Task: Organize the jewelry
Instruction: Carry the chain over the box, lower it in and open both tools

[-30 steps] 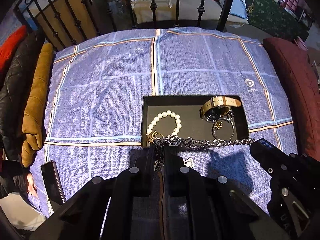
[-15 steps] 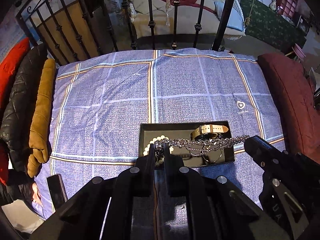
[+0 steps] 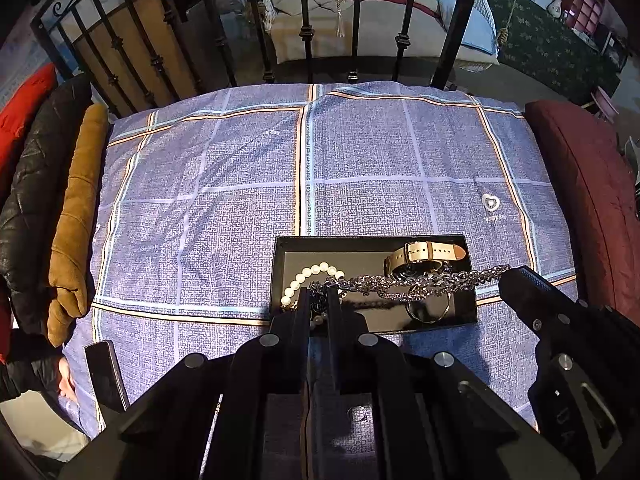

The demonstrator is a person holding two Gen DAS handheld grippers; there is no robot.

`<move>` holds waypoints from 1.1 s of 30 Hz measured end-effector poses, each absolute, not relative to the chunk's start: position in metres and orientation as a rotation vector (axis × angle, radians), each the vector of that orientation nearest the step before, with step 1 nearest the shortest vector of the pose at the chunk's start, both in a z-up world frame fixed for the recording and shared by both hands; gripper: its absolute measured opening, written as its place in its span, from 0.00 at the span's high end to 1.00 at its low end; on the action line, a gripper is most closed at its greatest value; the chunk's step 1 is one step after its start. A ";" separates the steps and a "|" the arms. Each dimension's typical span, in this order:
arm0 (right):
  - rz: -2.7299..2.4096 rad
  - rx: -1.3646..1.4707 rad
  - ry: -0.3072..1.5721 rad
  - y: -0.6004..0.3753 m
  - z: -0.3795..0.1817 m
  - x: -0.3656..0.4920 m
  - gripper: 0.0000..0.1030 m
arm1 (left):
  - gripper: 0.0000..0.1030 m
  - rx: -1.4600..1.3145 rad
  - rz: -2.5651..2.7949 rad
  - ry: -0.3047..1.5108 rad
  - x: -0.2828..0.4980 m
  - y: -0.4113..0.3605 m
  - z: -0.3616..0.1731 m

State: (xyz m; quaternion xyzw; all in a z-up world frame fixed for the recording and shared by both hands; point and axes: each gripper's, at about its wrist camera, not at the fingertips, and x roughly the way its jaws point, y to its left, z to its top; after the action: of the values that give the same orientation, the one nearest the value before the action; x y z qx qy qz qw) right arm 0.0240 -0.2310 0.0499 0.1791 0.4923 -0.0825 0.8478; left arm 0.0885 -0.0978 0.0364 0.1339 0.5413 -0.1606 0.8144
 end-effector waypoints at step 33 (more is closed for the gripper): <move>-0.222 0.346 1.052 -0.242 0.044 0.043 0.60 | 0.92 0.271 -0.339 1.182 0.106 -0.104 0.030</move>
State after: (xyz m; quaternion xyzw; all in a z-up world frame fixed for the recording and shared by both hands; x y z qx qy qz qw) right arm 0.0426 -0.2424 0.0444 0.1640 0.4984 -0.1050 0.8448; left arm 0.1059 -0.1043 0.0301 0.1266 0.5529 -0.1584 0.8082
